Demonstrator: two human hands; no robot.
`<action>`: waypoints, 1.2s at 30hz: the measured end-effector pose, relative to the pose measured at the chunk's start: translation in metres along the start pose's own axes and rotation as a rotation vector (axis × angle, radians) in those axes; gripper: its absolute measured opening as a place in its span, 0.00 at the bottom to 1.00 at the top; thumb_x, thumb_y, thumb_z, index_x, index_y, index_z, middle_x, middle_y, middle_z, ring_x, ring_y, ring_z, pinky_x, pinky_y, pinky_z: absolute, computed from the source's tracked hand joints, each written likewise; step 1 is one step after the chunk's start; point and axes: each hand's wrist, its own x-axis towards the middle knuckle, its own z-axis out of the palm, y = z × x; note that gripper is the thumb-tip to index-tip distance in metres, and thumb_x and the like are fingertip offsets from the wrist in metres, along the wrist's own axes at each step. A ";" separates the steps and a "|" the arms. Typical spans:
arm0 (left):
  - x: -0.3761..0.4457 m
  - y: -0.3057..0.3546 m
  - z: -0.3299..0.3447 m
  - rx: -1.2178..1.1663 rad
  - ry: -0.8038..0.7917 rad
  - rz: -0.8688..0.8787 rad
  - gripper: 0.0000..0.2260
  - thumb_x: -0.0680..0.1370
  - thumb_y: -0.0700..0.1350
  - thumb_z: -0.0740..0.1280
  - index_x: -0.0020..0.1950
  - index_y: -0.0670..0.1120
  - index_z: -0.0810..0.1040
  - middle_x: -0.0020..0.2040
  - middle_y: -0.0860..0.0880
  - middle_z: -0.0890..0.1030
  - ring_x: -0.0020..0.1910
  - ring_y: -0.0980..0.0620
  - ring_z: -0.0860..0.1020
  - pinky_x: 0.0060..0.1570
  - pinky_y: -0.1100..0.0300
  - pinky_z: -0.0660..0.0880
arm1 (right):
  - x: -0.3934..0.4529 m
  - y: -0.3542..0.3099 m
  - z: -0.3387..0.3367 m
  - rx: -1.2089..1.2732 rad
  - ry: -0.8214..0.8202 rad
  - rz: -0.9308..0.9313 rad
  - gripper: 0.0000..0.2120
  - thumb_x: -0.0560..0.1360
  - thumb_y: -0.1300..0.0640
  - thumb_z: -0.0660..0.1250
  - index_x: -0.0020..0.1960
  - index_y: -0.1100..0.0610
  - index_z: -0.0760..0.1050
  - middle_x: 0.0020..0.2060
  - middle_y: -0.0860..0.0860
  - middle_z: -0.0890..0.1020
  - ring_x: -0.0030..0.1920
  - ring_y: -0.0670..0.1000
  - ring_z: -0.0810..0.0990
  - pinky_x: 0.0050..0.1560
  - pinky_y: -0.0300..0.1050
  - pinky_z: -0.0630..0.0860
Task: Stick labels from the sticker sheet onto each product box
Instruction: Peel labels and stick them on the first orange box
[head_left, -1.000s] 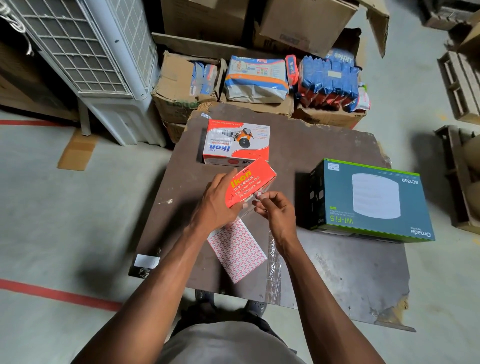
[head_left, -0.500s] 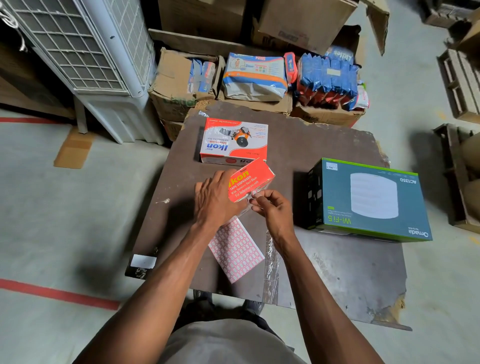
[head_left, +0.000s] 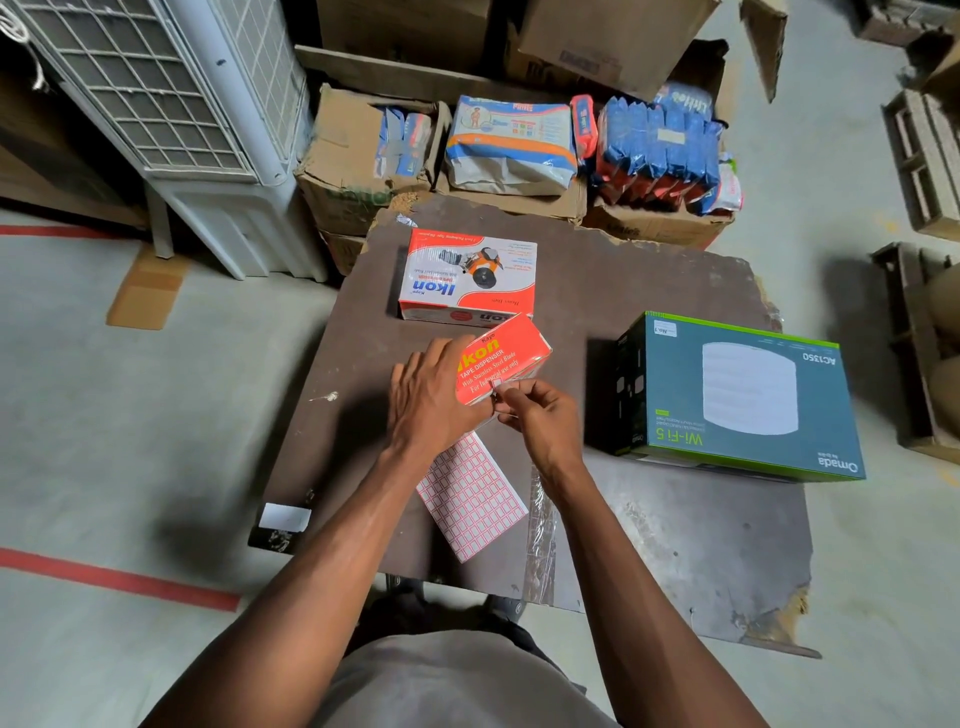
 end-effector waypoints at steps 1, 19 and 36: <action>0.000 0.000 0.000 0.002 -0.004 -0.001 0.39 0.68 0.62 0.77 0.74 0.50 0.68 0.66 0.47 0.76 0.62 0.45 0.77 0.60 0.49 0.72 | 0.001 0.001 0.000 -0.011 0.007 0.006 0.07 0.79 0.56 0.71 0.45 0.58 0.84 0.42 0.56 0.87 0.47 0.59 0.86 0.53 0.50 0.84; 0.000 -0.003 0.000 0.010 -0.035 0.001 0.41 0.68 0.61 0.77 0.76 0.49 0.67 0.67 0.46 0.74 0.63 0.46 0.76 0.62 0.49 0.70 | 0.008 -0.011 -0.002 -0.042 -0.013 0.066 0.08 0.77 0.59 0.71 0.42 0.62 0.83 0.41 0.60 0.87 0.46 0.59 0.87 0.55 0.54 0.85; 0.001 -0.003 0.001 0.029 -0.040 -0.004 0.41 0.68 0.63 0.76 0.76 0.51 0.65 0.68 0.47 0.73 0.64 0.47 0.75 0.61 0.52 0.69 | 0.005 -0.025 -0.001 -0.074 0.013 0.126 0.09 0.76 0.58 0.74 0.45 0.65 0.84 0.41 0.59 0.88 0.42 0.55 0.87 0.45 0.44 0.84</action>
